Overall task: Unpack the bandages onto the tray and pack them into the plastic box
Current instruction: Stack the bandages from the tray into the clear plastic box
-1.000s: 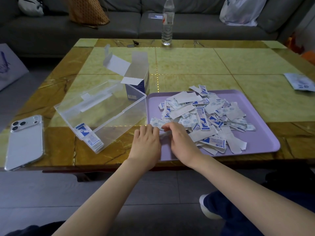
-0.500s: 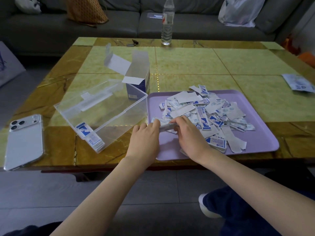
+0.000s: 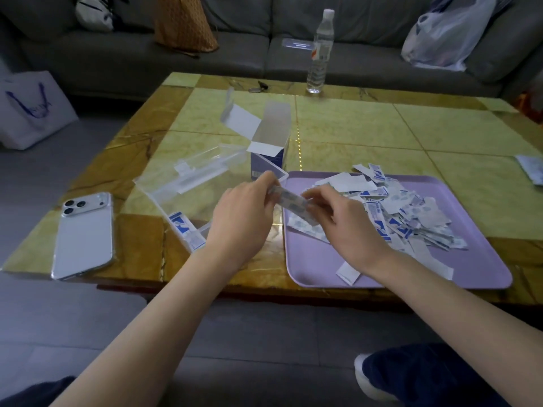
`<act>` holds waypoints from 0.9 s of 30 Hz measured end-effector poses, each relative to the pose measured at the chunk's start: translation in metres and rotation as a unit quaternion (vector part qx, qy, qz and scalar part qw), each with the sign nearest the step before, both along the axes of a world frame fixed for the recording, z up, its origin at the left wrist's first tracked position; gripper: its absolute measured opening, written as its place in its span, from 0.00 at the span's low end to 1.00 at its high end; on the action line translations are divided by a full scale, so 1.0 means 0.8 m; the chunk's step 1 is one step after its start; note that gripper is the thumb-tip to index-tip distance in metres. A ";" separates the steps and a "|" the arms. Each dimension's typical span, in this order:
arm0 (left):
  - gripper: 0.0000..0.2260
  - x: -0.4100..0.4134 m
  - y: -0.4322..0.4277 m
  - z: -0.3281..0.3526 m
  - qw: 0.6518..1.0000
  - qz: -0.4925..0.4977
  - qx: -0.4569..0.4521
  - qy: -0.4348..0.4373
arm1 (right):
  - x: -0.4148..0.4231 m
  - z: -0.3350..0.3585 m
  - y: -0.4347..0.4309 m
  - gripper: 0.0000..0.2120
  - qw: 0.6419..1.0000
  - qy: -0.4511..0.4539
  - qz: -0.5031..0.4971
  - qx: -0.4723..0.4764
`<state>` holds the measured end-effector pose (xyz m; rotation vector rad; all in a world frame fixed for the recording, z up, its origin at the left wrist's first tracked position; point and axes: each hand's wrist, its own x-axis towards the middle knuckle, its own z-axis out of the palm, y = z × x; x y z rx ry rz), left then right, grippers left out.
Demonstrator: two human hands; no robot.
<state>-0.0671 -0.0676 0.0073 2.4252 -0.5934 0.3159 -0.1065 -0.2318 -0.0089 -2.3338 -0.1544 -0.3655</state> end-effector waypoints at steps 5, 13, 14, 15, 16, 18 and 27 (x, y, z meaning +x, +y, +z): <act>0.03 0.011 0.034 0.017 0.999 0.019 -0.037 0.001 | 0.024 0.027 0.034 0.07 0.999 -0.016 0.036 -0.005; 0.04 0.024 0.096 0.020 0.993 0.087 -0.053 -0.056 | 0.067 0.055 0.093 0.05 0.997 -0.040 0.056 -0.033; 0.06 0.027 0.105 0.015 0.991 0.117 -0.029 -0.054 | 0.075 0.056 0.099 0.05 0.997 -0.038 0.053 -0.040; 0.10 0.029 0.115 0.009 0.989 0.143 -0.004 -0.039 | 0.082 0.057 0.104 0.05 0.997 -0.026 0.049 -0.046; 0.12 0.030 0.124 0.003 0.987 0.161 0.017 -0.015 | 0.091 0.056 0.107 0.06 0.998 -0.008 0.044 -0.053; 0.15 0.028 0.141 -0.011 0.984 0.173 0.043 0.023 | 0.110 0.052 0.111 0.07 0.995 0.042 0.040 -0.083; 0.17 0.017 0.158 -0.038 0.985 0.146 0.047 0.077 | 0.163 0.019 0.145 0.09 0.935 0.244 0.044 -0.255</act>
